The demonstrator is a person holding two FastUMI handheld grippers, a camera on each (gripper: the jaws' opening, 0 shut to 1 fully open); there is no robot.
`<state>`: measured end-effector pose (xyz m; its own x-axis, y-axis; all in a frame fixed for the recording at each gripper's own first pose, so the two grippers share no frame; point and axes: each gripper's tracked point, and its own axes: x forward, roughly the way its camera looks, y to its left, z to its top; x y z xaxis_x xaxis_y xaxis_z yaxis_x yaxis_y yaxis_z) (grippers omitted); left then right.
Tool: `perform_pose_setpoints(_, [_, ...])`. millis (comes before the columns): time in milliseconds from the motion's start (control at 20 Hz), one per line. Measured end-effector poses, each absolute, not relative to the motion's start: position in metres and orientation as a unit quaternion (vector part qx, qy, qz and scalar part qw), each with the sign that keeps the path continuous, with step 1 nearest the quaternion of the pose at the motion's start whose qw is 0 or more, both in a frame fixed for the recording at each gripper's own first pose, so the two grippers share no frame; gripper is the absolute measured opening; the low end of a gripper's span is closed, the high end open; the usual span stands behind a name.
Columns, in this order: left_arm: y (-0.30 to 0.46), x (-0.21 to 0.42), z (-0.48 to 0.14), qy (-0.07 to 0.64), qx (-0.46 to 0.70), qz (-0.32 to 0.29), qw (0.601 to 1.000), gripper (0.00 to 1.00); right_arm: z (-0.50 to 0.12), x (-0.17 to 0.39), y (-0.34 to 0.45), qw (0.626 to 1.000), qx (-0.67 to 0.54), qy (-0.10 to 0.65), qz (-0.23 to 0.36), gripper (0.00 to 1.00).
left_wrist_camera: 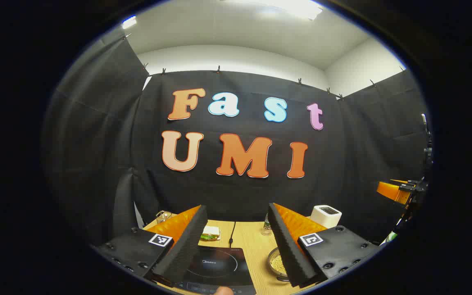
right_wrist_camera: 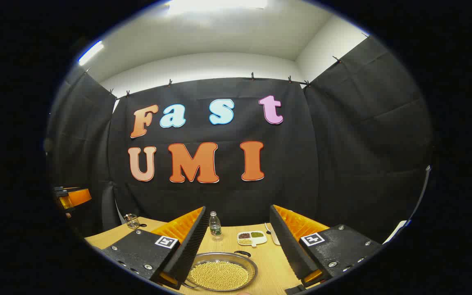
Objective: First push the handle of the pot to place it horizontally, then grasp the pot with both hands and set it on the induction cooktop.
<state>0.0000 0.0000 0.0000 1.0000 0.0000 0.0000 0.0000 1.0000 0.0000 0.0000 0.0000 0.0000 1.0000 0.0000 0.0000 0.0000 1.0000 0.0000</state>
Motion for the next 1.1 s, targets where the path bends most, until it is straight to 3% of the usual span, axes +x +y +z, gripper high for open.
perform_pose_setpoints(1100, [0.006,-0.011,0.008,-0.009,0.005,0.01,1.0,0.97,-0.005,-0.004,-0.002,1.0,0.006,0.003,-0.001,0.94])
